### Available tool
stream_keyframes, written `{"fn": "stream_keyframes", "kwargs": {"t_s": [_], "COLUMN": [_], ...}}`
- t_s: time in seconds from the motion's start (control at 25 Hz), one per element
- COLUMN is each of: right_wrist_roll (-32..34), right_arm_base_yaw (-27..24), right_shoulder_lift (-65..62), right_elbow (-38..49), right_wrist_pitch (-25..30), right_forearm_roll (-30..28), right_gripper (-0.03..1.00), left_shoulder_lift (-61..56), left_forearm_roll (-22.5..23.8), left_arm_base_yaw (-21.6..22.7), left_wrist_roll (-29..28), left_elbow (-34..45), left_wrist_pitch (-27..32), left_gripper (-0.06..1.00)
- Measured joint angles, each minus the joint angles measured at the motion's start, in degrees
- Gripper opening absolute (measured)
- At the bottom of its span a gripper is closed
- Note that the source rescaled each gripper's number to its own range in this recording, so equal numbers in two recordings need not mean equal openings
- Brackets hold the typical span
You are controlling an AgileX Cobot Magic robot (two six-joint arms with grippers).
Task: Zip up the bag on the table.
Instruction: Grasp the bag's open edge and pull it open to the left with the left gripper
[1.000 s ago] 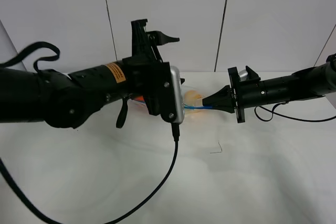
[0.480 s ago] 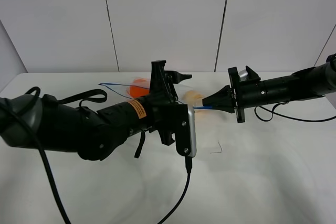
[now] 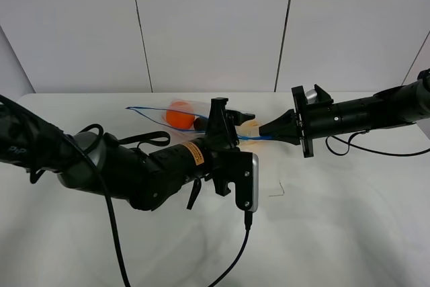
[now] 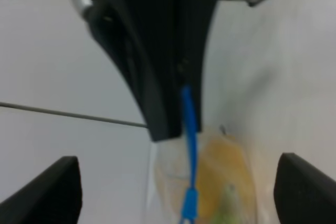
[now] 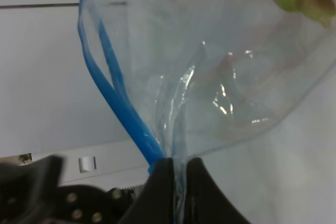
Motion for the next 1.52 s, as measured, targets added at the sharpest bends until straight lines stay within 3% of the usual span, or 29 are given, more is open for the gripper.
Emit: {"fn": "stream_keyframes", "kwargs": {"t_s": [0.48, 0.88, 1.52], "right_wrist_roll": [0.0, 0.0, 0.0], "right_arm_base_yaw": [0.0, 0.0, 0.0], "right_shoulder_lift": [0.0, 0.0, 0.0], "right_elbow": [0.0, 0.0, 0.0], "right_wrist_pitch": [0.0, 0.0, 0.0], "right_forearm_roll": [-0.1, -0.1, -0.1], "right_gripper": [0.00, 0.00, 0.00], "left_shoulder_lift": [0.9, 0.9, 0.9], "left_forearm_roll": [1.3, 4.5, 6.0], "left_arm_base_yaw": [3.0, 3.0, 3.0], "left_wrist_roll": [-2.9, -3.0, -5.4], "left_elbow": [-0.1, -0.8, -2.4], "left_wrist_pitch": [-0.1, -0.2, -0.2], "left_gripper": [0.99, 0.85, 0.64]}}
